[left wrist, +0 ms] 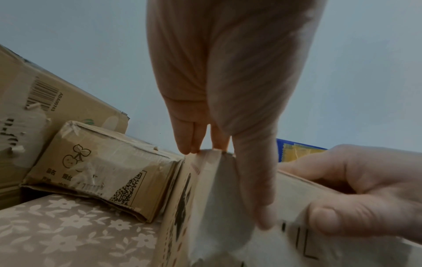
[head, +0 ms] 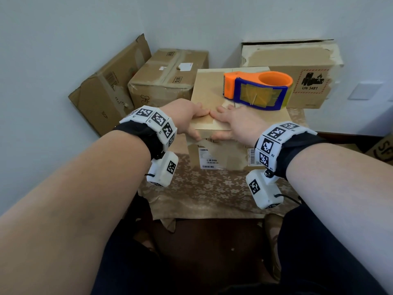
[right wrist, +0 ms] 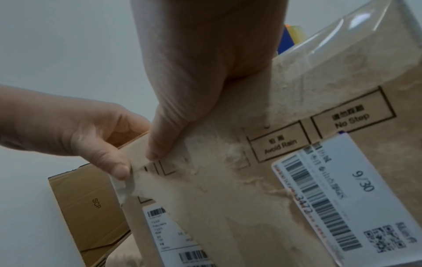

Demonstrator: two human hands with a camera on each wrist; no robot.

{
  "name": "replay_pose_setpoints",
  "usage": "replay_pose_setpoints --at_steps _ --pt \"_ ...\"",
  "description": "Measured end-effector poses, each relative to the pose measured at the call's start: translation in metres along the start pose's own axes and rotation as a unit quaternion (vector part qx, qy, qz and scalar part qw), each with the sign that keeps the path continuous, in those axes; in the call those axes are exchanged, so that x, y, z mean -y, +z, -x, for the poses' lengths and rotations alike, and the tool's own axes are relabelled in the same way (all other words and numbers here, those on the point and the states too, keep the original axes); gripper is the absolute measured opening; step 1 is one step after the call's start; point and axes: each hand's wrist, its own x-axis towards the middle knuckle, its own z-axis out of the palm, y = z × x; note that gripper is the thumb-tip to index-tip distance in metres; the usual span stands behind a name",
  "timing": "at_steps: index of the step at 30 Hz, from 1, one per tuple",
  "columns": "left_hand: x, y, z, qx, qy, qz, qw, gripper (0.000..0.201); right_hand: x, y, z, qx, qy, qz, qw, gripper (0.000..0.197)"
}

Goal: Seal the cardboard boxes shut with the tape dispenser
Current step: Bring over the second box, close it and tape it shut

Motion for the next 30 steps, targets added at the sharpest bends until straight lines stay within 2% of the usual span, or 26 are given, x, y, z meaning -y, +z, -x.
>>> replay_pose_setpoints --at_steps 10,16,19,23,24,27,30 --pt "0.005 -0.004 -0.004 0.021 0.001 -0.038 0.999 0.099 0.001 -0.004 -0.006 0.030 0.018 -0.014 0.999 0.080" --pt "0.003 -0.007 -0.004 0.056 -0.009 -0.059 0.997 0.106 -0.008 -0.011 0.001 0.060 0.000 0.004 0.998 0.094" --pt "0.002 -0.009 -0.004 0.068 -0.010 -0.065 0.996 0.109 -0.021 -0.017 0.010 0.057 0.007 -0.042 0.998 0.086" --pt "-0.006 -0.012 -0.007 0.013 -0.016 -0.035 0.999 0.090 -0.038 -0.022 0.030 -0.006 0.035 -0.083 0.996 0.040" --pt "-0.011 -0.012 -0.009 -0.010 -0.020 -0.040 0.999 0.084 -0.043 -0.022 0.037 -0.024 0.039 -0.092 0.995 0.034" --pt "-0.029 -0.006 -0.014 -0.070 -0.005 -0.014 0.997 0.074 -0.055 -0.016 0.051 -0.062 0.067 -0.108 0.990 0.040" --pt "-0.047 0.005 -0.015 -0.107 0.035 0.068 0.991 0.067 -0.062 -0.010 0.056 -0.061 0.072 -0.097 0.991 0.044"
